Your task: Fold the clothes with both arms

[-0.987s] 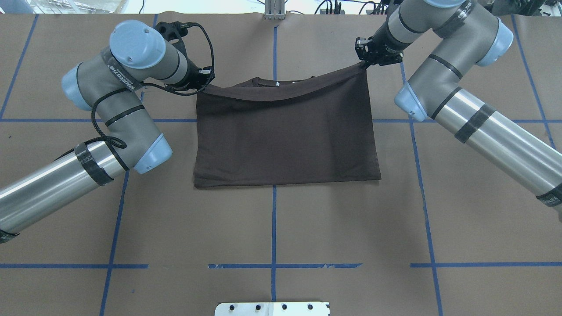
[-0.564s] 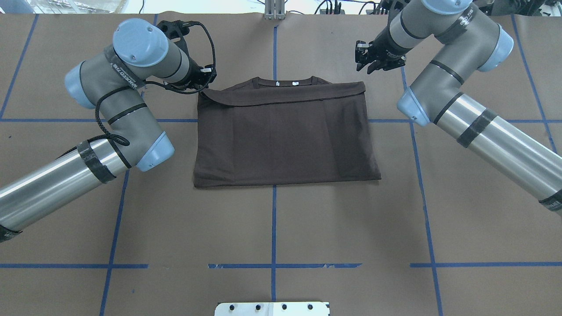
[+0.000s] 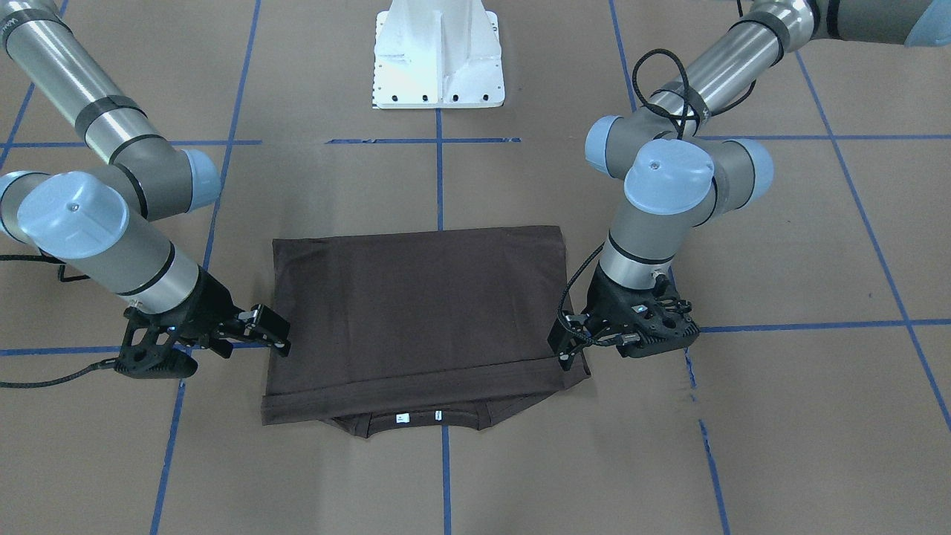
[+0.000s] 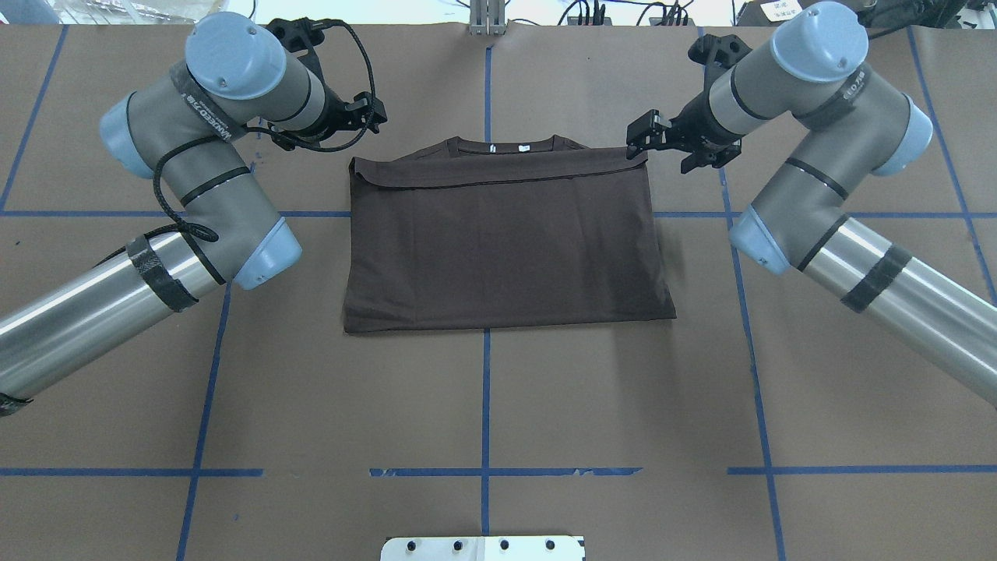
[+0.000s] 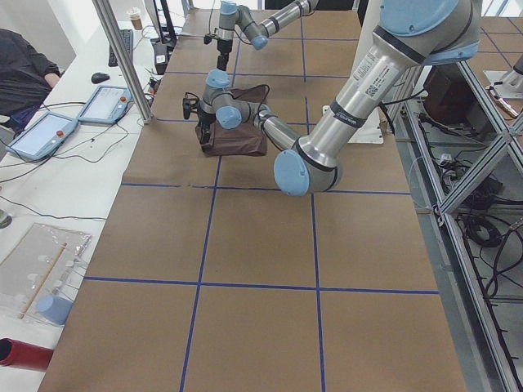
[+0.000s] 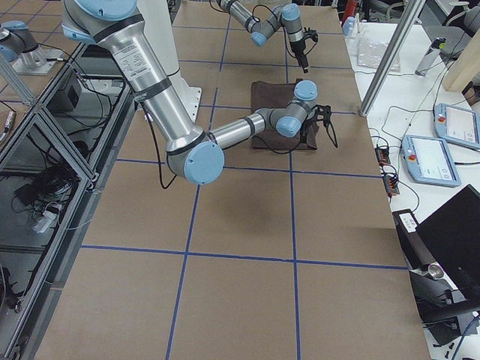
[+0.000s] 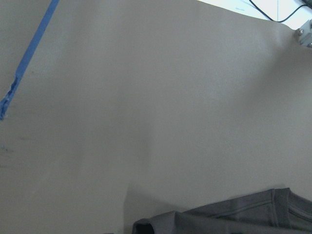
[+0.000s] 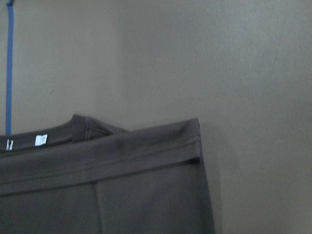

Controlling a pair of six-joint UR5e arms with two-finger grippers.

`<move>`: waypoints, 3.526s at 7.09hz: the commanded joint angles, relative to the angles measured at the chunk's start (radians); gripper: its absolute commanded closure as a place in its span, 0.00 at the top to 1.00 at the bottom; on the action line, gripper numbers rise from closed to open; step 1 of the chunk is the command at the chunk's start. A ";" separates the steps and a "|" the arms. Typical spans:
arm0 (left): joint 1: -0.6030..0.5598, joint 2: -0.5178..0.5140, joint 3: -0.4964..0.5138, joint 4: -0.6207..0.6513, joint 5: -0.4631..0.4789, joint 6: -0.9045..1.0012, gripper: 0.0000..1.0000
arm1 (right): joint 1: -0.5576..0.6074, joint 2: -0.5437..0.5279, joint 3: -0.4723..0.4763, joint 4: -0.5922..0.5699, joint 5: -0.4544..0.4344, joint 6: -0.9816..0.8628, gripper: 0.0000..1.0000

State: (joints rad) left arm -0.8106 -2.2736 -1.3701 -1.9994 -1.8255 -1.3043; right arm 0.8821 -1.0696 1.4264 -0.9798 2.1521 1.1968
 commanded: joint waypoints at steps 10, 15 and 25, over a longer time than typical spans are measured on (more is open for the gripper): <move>-0.005 0.017 -0.064 0.010 -0.001 -0.012 0.99 | -0.223 -0.276 0.258 0.001 -0.127 0.064 0.00; 0.001 0.045 -0.116 0.011 -0.001 -0.050 0.99 | -0.651 -0.769 0.753 0.004 -0.126 0.082 0.00; 0.490 0.161 -0.428 0.322 0.061 -0.691 0.82 | -0.402 -0.555 0.718 0.072 -0.232 0.155 1.00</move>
State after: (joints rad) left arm -0.3724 -2.0993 -1.7834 -1.7356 -1.7704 -1.9630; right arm 0.4692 -1.6358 2.1617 -0.9082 1.9213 1.3515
